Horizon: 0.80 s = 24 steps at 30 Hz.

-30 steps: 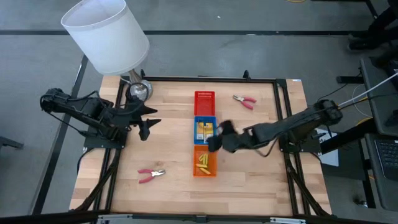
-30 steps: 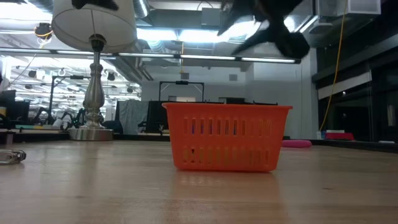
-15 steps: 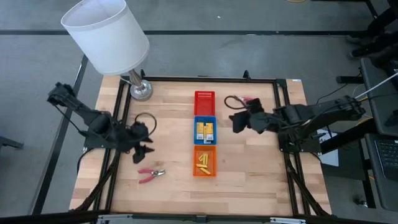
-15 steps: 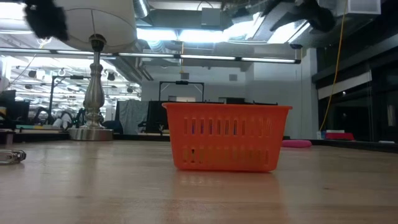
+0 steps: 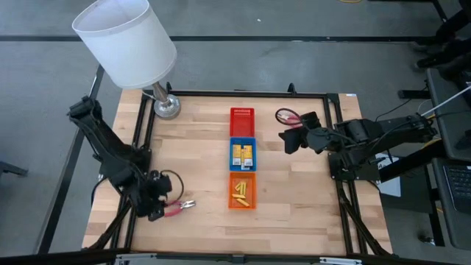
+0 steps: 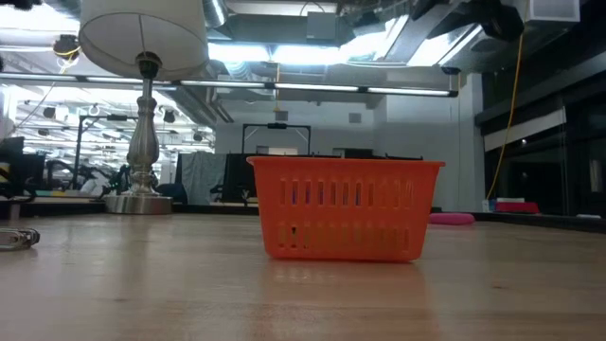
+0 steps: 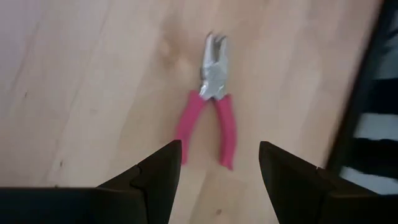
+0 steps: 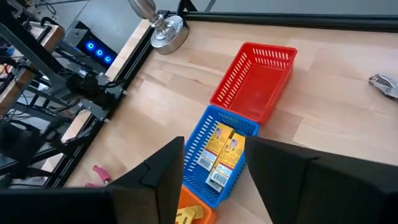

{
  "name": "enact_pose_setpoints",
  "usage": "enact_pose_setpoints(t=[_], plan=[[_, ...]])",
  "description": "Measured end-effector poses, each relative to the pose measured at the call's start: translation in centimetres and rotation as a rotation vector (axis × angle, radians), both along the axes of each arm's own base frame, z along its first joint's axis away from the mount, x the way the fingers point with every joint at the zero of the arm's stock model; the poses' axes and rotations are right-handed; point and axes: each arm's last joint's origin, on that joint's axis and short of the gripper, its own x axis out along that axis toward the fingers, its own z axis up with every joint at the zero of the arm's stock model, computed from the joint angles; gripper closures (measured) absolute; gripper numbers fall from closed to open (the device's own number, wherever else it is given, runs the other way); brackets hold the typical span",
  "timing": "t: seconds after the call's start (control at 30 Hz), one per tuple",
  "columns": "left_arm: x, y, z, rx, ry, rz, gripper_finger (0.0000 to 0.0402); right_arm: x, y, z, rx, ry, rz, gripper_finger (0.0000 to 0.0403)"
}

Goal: Pick & Place School Supplies
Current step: Put the pink hole puncher into the red bin

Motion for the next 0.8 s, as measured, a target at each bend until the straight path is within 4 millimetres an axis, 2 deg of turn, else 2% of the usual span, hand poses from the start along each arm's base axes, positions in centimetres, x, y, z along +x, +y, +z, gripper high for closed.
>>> enact_pose_setpoints(t=[0.13, 0.33, 0.8], plan=[[0.6, -1.1, -2.0, 0.093, 0.045, 0.019, 0.0190, -0.1, 0.1, 0.0, -0.002, 0.000, 0.013, 0.0230], [1.1, -1.7, -4.1, 0.208, 0.100, 0.022, 0.0190, -0.1, 0.3, 0.0, 0.004, 0.003, 0.030, 0.0230], [1.5, -2.3, -7.0, 0.277, 0.164, -0.045, 0.0190, -0.1, 0.5, 0.0, 0.015, 0.003, 0.045, 0.0230]])
